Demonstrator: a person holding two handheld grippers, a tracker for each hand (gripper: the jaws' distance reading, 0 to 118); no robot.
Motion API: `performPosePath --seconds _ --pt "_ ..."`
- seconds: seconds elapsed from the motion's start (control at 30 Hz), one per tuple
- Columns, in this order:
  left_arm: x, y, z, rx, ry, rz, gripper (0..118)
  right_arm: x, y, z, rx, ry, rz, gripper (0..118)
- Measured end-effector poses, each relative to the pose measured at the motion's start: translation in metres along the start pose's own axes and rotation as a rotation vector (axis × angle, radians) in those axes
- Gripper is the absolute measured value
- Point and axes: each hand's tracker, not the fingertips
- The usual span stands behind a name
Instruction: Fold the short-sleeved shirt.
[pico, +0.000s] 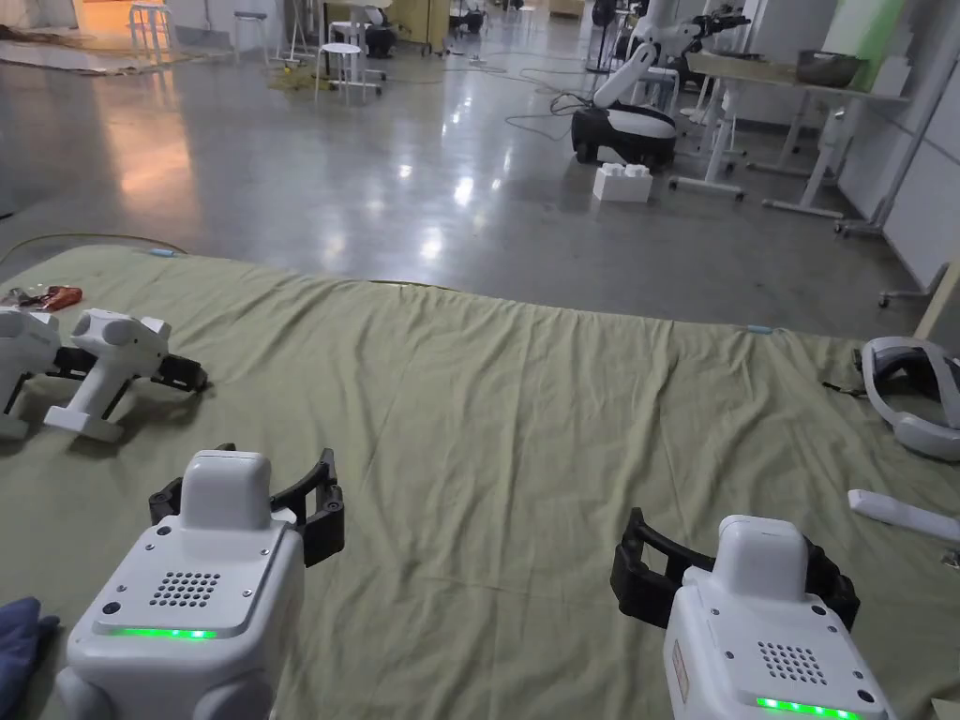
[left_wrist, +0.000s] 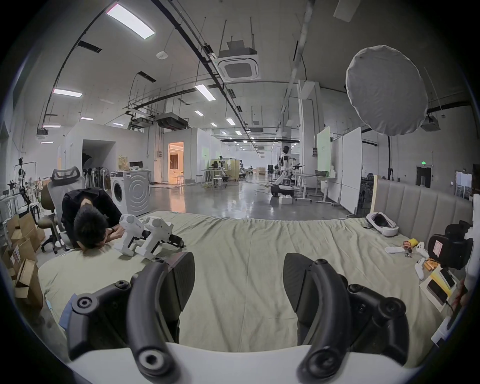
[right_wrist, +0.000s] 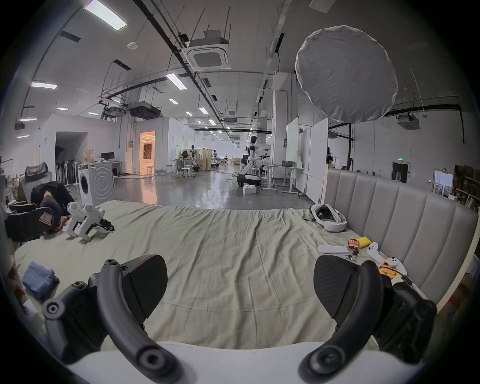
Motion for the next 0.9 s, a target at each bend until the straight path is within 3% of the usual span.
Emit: performPosePath --seconds 0.3,0.47,0.57,0.73,0.83,0.9 --pt "-0.019 0.001 -0.008 -0.024 0.003 0.06 81 0.012 0.002 -0.01 -0.061 0.101 -0.091 115" --pt "-0.023 0.0 -0.012 -0.047 -0.075 0.119 84 0.013 0.006 -0.009 -0.058 0.158 -0.17 115" --pt "-0.025 -0.001 -0.018 -0.079 -0.091 0.172 104 0.008 0.007 -0.012 -0.07 0.135 -0.165 115" --pt "-0.023 0.001 -0.015 -0.076 -0.088 0.253 107 0.001 0.008 -0.017 -0.101 -0.042 -0.19 115" --pt "-0.024 0.001 -0.014 -0.089 -0.089 0.27 108 0.005 0.01 -0.018 -0.105 -0.027 -0.207 115" --pt "-0.023 0.002 -0.015 -0.113 -0.069 0.265 108 0.009 0.011 -0.019 -0.122 0.04 -0.256 115"
